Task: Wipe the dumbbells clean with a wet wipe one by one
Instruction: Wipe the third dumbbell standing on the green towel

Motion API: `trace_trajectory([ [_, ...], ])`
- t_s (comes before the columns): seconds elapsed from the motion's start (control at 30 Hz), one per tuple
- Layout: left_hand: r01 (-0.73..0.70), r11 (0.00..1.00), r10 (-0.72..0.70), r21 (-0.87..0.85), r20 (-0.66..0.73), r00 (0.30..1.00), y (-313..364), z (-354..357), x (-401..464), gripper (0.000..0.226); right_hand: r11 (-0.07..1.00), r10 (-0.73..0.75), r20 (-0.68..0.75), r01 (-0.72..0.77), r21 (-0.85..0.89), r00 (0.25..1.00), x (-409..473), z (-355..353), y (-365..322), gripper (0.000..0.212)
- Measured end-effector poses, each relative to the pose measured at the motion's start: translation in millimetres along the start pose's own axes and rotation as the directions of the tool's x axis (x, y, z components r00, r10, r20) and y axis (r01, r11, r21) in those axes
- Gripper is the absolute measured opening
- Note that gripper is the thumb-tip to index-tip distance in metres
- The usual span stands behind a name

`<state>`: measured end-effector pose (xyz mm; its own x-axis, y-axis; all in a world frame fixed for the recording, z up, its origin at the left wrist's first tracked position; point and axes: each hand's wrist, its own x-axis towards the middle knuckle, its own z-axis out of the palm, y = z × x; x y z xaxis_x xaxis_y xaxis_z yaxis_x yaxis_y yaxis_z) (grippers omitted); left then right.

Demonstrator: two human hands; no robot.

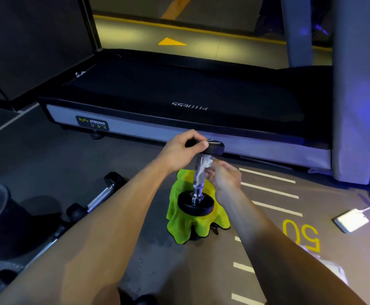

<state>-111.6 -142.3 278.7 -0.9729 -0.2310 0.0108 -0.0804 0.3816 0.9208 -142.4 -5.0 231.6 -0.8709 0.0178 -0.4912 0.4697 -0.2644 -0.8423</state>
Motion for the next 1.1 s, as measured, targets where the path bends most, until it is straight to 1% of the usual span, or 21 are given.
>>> trace_trajectory([
  [0.07,0.011,1.0,-0.011,-0.013,0.0,1.0,1.3,-2.1,-1.4,0.012,0.992,0.0,-0.017,-0.003,-0.13,1.0,2.4,-6.0,5.6,0.017],
  [0.1,0.015,1.0,-0.015,-0.019,-0.001,1.0,1.7,-2.7,-1.8,0.012,0.988,-0.008,-0.004,0.007,-0.156,1.0,1.9,-7.0,5.0,0.016],
  [0.23,0.02,1.0,-0.02,-0.023,0.003,1.0,3.8,-2.2,-5.0,0.018,0.996,-0.074,0.127,0.081,-0.049,0.989,-0.1,-2.4,-2.7,0.024],
  [0.27,0.02,1.0,-0.02,-0.019,0.003,1.0,3.3,-1.9,-5.7,0.022,0.99,-0.085,0.132,0.098,-0.097,0.988,1.1,-2.9,-0.1,0.023],
  [0.33,0.021,1.0,-0.02,-0.017,0.004,1.0,3.3,-1.9,-7.8,0.031,0.939,-0.077,0.109,0.109,-0.327,0.991,2.5,-9.6,10.0,0.012],
  [0.4,0.021,1.0,-0.021,0.006,0.006,1.0,3.6,-2.3,-9.4,0.037,0.839,-0.011,0.109,0.069,-0.54,0.994,2.3,-17.9,20.8,0.013],
  [0.43,0.024,0.999,-0.024,0.023,0.007,1.0,4.3,-2.4,-10.5,0.038,0.79,0.032,0.123,0.05,-0.611,0.992,1.2,-19.5,24.2,0.016],
  [0.47,0.024,0.999,-0.024,0.045,0.008,1.0,5.2,-2.1,-11.7,0.041,0.761,0.036,0.13,0.057,-0.646,0.991,1.3,-18.8,25.6,0.017],
  [0.5,0.019,0.997,-0.02,0.076,0.009,1.0,6.4,-1.8,-12.9,0.043,0.758,0.006,0.12,0.074,-0.648,0.993,-0.6,-16.1,23.0,0.016],
  [0.6,0.001,0.984,-0.002,0.18,0.005,1.0,8.8,0.3,-14.9,0.055,0.86,-0.128,0.077,0.149,-0.488,0.989,-1.7,-7.3,13.2,0.011],
  [0.67,0.008,0.971,-0.005,0.24,-0.014,1.0,11.1,1.5,-16.7,0.063,0.862,-0.154,0.081,0.174,-0.476,0.985,-3.0,-8.2,11.5,0.01],
  [0.7,0.014,0.963,-0.008,0.269,-0.023,1.0,12.4,2.3,-17.5,0.066,0.82,-0.143,0.093,0.171,-0.546,0.985,-5.0,-10.7,12.5,0.011],
  [0.73,0.019,0.955,-0.011,0.297,-0.03,0.999,13.9,3.4,-18.5,0.069,0.736,-0.103,0.122,0.158,-0.658,0.987,-6.6,-14.2,15.3,0.016],
  [0.77,0.022,0.944,-0.011,0.328,-0.035,0.999,15.8,4.7,-19.8,0.069,0.643,-0.023,0.163,0.139,-0.753,0.986,-10.1,-17.1,18.0,0.02],
  [0.8,0.023,0.932,-0.008,0.362,-0.042,0.999,17.2,6.0,-20.8,0.069,0.58,0.046,0.199,0.136,-0.803,0.979,-13.2,-18.0,20.0,0.022],
  [0.83,0.018,0.919,0.002,0.394,-0.051,0.999,18.2,7.2,-21.1,0.068,0.57,0.071,0.213,0.135,-0.81,0.974,-15.1,-17.0,19.4,0.023],
  [0.87,0.012,0.907,0.014,0.42,-0.059,0.998,18.8,8.3,-20.9,0.067,0.608,0.046,0.202,0.133,-0.782,0.978,-14.3,-15.1,17.4,0.023],
  [0.97,0.006,0.904,0.033,0.428,-0.085,0.996,17.3,8.9,-17.8,0.063,0.827,-0.057,0.131,0.12,-0.549,0.99,-6.5,-10.9,9.1,0.014],
  [1.0,0.012,0.908,0.03,0.419,-0.095,0.995,16.0,8.5,-16.7,0.063,0.856,-0.057,0.137,0.12,-0.504,0.989,-3.7,-11.7,8.4,0.015],
  [1.03,0.019,0.912,0.027,0.41,-0.105,0.994,14.7,8.1,-15.9,0.062,0.852,-0.032,0.15,0.106,-0.513,0.988,-4.2,-12.9,8.4,0.015],
  [1.1,0.03,0.923,0.021,0.384,-0.128,0.991,13.1,8.1,-15.3,0.061,0.802,0.058,0.187,0.066,-0.593,0.981,-8.8,-16.1,11.3,0.007],
])
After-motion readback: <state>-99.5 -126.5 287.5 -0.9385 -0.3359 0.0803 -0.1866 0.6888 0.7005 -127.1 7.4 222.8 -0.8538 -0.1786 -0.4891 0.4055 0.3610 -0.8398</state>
